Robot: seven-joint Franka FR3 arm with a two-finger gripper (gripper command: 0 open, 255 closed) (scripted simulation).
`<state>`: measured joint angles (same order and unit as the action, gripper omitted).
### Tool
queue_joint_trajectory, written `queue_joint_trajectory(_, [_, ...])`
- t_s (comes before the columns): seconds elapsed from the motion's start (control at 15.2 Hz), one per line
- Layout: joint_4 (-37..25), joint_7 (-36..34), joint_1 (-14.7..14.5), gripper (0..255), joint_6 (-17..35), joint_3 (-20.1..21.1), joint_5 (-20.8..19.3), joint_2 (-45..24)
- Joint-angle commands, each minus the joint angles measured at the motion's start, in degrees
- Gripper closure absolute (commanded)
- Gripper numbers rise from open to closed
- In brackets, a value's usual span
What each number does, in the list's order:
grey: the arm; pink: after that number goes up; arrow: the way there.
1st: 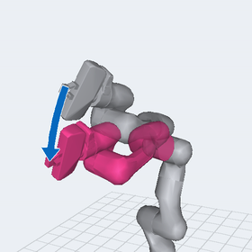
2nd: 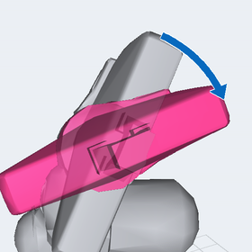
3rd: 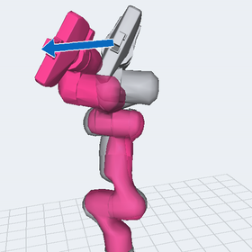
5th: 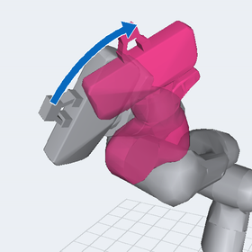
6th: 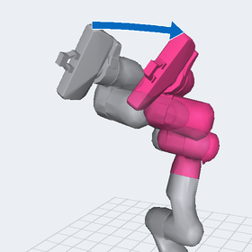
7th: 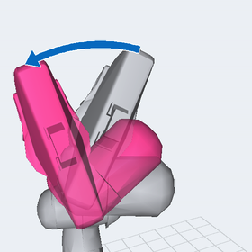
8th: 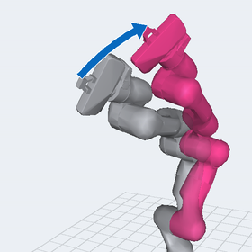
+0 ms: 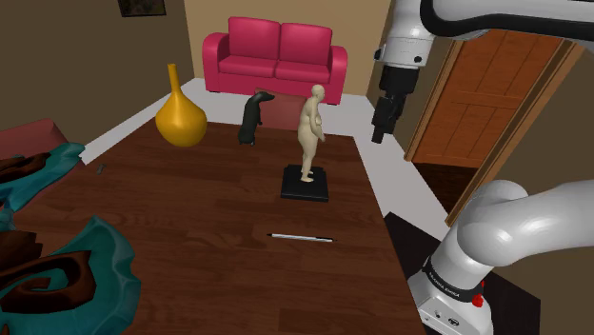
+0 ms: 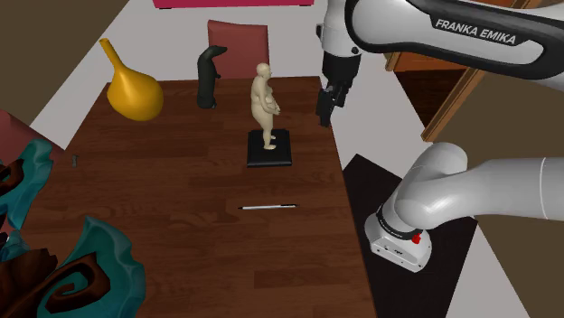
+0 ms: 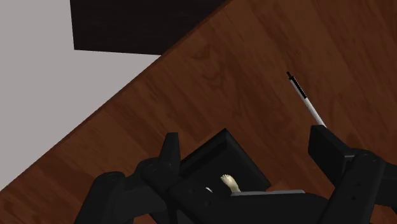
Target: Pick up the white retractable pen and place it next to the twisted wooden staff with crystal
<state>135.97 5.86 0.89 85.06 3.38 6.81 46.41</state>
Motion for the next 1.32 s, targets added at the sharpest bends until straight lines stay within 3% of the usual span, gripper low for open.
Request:
queue_joint_trajectory(0.0, [0.0,0.0,0.0,0,0.0,0.0,0.0,0.0])
queue_joint_trajectory(0.59, [7.1,7.8,-6.4,0,16.8,2.6,6.1,-9.0])
queue_joint_trajectory(1.25, [8.4,18.0,-14.2,0,34.2,6.4,13.6,-24.2])
